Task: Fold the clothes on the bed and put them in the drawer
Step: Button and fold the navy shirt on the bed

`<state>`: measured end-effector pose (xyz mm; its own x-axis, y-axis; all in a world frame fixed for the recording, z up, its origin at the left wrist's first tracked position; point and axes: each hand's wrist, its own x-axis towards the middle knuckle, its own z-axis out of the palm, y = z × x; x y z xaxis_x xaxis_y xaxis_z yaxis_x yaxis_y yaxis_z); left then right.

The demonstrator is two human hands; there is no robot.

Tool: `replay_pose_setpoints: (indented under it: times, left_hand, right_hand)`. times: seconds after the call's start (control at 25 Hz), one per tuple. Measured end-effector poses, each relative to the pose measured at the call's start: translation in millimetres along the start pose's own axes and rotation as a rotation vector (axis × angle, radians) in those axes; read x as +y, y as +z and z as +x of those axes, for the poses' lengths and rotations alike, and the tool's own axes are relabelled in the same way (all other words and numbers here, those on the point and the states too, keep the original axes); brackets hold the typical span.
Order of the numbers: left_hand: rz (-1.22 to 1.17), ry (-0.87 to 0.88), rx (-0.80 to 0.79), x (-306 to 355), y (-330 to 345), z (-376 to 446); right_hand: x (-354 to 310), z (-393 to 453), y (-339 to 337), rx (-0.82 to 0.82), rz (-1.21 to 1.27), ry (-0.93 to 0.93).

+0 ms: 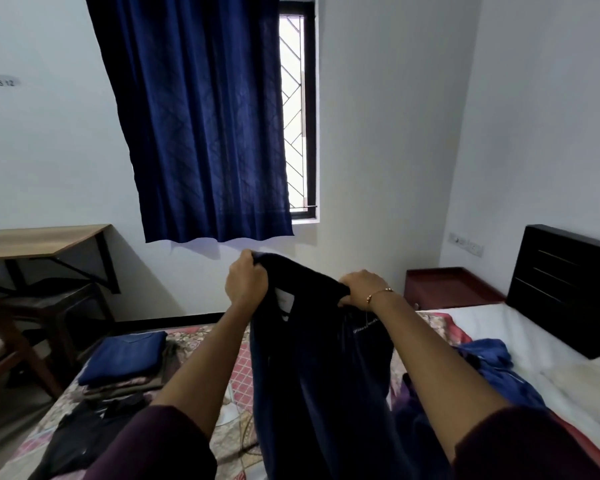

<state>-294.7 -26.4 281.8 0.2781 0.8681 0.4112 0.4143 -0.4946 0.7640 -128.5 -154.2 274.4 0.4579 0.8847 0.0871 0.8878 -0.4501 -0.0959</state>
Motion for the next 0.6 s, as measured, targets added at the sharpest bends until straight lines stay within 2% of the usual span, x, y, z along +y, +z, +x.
replay_pose_setpoints:
  times: [0.08,0.12,0.2,0.24,0.28,0.36,0.44,0.52,0.6]
  left_hand:
    - [0.06,0.034,0.021,-8.6,-9.1,0.3]
    - [0.136,0.067,0.0,-12.8,-12.4,0.2]
    - [0.259,0.033,-0.135,-19.9,-14.3,-0.9]
    - [0.254,-0.058,-0.243,-22.0,-14.3,-3.3]
    - [0.176,-0.173,-0.362,-24.7,-14.4,-7.1]
    - [-0.145,-0.423,-0.543,-23.6,-16.9,-19.5]
    - [-0.448,-0.54,-0.604,-7.2,-20.8,-33.4]
    - [-0.685,-0.551,-0.505,17.4,-23.1,-39.9]
    - [-0.825,-0.533,-0.326,42.6,-25.8,-37.3]
  right_hand:
    - [15.4,-10.8,8.7,-0.002,0.042,0.158]
    - [19.3,-16.0,9.7,0.049,0.1,0.232]
    - [20.8,-18.2,8.8,0.191,0.315,0.365]
    - [17.7,-16.7,5.8,0.25,0.474,0.423]
    - [11.9,-16.2,0.9,0.272,0.679,0.464]
    - [-3.2,-17.1,-7.6,0.254,1.192,0.478]
    - [-21.0,-24.8,-21.5,0.222,1.659,0.421]
    - [-36.1,-32.7,-43.2,0.188,1.936,0.268]
    - [-47.9,-41.5,-66.5,0.196,1.926,0.11]
